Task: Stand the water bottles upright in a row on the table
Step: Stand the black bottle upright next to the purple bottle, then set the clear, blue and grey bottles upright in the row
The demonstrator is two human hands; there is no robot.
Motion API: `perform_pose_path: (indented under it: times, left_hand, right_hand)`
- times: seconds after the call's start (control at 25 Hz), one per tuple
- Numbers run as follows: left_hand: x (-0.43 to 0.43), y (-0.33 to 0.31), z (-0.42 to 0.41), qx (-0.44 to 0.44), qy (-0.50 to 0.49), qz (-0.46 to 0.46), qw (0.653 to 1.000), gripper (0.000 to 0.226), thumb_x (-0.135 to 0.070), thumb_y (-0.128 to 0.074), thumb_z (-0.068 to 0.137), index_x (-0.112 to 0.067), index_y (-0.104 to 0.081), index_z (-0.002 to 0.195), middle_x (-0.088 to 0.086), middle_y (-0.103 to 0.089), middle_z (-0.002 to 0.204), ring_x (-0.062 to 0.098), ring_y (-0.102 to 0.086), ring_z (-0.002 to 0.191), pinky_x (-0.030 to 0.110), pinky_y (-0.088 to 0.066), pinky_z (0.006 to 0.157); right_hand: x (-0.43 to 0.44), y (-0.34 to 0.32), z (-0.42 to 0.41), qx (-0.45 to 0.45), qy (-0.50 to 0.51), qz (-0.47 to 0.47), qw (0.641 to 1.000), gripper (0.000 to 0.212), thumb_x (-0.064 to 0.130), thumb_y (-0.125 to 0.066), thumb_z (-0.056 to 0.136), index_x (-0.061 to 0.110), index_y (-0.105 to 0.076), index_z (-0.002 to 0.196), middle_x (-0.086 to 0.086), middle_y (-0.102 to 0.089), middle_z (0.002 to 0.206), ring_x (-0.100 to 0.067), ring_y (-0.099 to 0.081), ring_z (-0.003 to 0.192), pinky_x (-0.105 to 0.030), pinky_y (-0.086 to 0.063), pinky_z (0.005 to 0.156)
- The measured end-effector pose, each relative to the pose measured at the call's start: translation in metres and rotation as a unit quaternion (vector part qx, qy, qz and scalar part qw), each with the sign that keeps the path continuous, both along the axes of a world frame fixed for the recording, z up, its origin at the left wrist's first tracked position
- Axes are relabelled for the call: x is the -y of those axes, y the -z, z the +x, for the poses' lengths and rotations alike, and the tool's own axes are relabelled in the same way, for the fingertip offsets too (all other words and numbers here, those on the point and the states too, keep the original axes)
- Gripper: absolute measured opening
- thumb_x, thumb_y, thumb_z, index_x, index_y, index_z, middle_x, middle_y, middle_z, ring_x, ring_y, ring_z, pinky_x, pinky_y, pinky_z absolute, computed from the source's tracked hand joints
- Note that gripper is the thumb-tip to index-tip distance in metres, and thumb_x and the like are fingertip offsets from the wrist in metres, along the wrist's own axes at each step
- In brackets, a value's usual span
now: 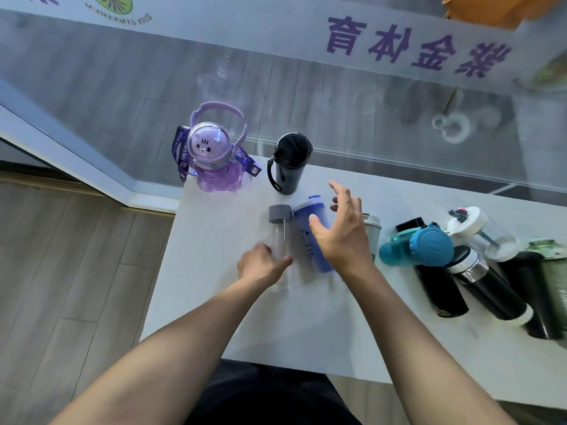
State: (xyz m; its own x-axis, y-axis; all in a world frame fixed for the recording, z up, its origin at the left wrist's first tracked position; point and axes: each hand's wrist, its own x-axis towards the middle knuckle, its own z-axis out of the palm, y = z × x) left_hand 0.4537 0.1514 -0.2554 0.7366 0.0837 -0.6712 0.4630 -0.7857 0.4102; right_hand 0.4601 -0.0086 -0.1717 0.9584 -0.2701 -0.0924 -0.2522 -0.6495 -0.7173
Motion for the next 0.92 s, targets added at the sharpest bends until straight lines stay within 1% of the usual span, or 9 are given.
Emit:
perform_pose_path:
  times: [0.08,0.16,0.24,0.32,0.44,0.52,0.6,0.72,0.92]
  left_hand:
    - [-0.011,-0.004,-0.008,0.019,-0.025,-0.048,0.998,0.049,-0.057,-0.068,0.069,-0.022,-0.059,0.102,-0.006,-0.066,0.089,0.024,-0.063,0.098,0.037,-0.050,0.082]
    - [-0.026,-0.015,-0.020,0.060,-0.026,-0.087,0.994,0.056,-0.051,-0.072,0.073,-0.023,-0.056,0.119,-0.009,-0.065,0.102,0.020,-0.059,0.104,0.037,-0.049,0.090]
    - [-0.040,-0.027,-0.034,0.114,0.005,-0.112,0.987,0.055,-0.046,-0.074,0.075,-0.026,-0.055,0.122,-0.013,-0.063,0.107,0.017,-0.052,0.109,0.035,-0.046,0.091]
    - [-0.052,-0.038,-0.047,0.165,0.053,-0.114,0.978,0.057,-0.043,-0.076,0.076,-0.028,-0.054,0.125,-0.015,-0.063,0.113,0.015,-0.047,0.112,0.033,-0.043,0.095]
    - [-0.063,-0.048,-0.062,0.232,0.116,-0.113,0.959,0.058,-0.041,-0.079,0.076,-0.028,-0.054,0.127,-0.014,-0.063,0.119,0.016,-0.048,0.112,0.035,-0.042,0.098]
    - [-0.063,-0.051,-0.068,0.256,0.149,-0.107,0.949,0.057,-0.041,-0.079,0.076,-0.029,-0.054,0.126,-0.014,-0.063,0.121,0.018,-0.050,0.112,0.035,-0.042,0.098]
    - [-0.059,-0.053,-0.074,0.270,0.163,-0.098,0.944,0.056,-0.041,-0.078,0.076,-0.031,-0.054,0.125,-0.014,-0.063,0.121,0.020,-0.052,0.111,0.036,-0.041,0.098]
    - [-0.045,-0.058,-0.071,0.297,0.174,-0.090,0.935,0.056,-0.041,-0.077,0.076,-0.034,-0.051,0.125,-0.014,-0.062,0.121,0.023,-0.054,0.110,0.038,-0.040,0.098]
    - [-0.003,-0.073,-0.047,0.307,0.163,-0.045,0.936,0.061,-0.036,-0.068,0.084,-0.032,-0.045,0.141,-0.009,-0.057,0.134,0.024,-0.051,0.120,0.036,-0.035,0.102]
  right_hand:
    - [-0.005,0.002,-0.016,-0.021,0.000,0.003,1.000,0.064,0.023,-0.071,0.086,0.019,-0.045,0.144,-0.006,-0.054,0.122,-0.023,-0.057,0.112,-0.032,-0.045,0.101]
    - [-0.013,0.000,-0.027,-0.036,0.008,0.013,0.999,0.060,0.024,-0.071,0.087,0.017,-0.048,0.142,-0.007,-0.057,0.117,-0.023,-0.057,0.109,-0.033,-0.046,0.099]
    - [-0.025,-0.005,-0.036,-0.056,0.009,0.030,0.998,0.060,0.031,-0.073,0.087,0.017,-0.049,0.141,-0.004,-0.059,0.119,-0.021,-0.058,0.110,-0.032,-0.047,0.097]
    - [-0.037,-0.016,-0.044,-0.078,0.003,0.060,0.995,0.065,0.041,-0.074,0.086,0.023,-0.046,0.142,0.004,-0.055,0.122,-0.012,-0.055,0.110,-0.027,-0.046,0.095]
    - [-0.048,-0.030,-0.057,-0.070,0.013,0.088,0.994,0.062,0.049,-0.074,0.084,0.029,-0.048,0.137,0.010,-0.055,0.120,-0.012,-0.057,0.107,-0.033,-0.053,0.095]
    - [-0.044,-0.037,-0.066,-0.065,0.005,0.067,0.996,0.056,0.051,-0.074,0.083,0.030,-0.052,0.130,0.011,-0.059,0.116,-0.015,-0.059,0.104,-0.035,-0.054,0.092]
    - [-0.031,-0.045,-0.072,-0.082,-0.034,0.031,0.996,0.055,0.054,-0.073,0.082,0.034,-0.052,0.128,0.006,-0.062,0.119,-0.018,-0.060,0.105,-0.035,-0.054,0.091]
    - [-0.007,-0.061,-0.068,-0.089,-0.055,0.037,0.994,0.055,0.048,-0.078,0.080,0.032,-0.055,0.127,0.005,-0.062,0.119,-0.019,-0.061,0.106,-0.030,-0.053,0.090]
    - [0.047,-0.082,-0.035,0.024,-0.013,0.070,0.997,0.056,0.037,-0.086,0.072,0.026,-0.059,0.120,0.005,-0.066,0.112,-0.015,-0.063,0.099,-0.037,-0.057,0.088]
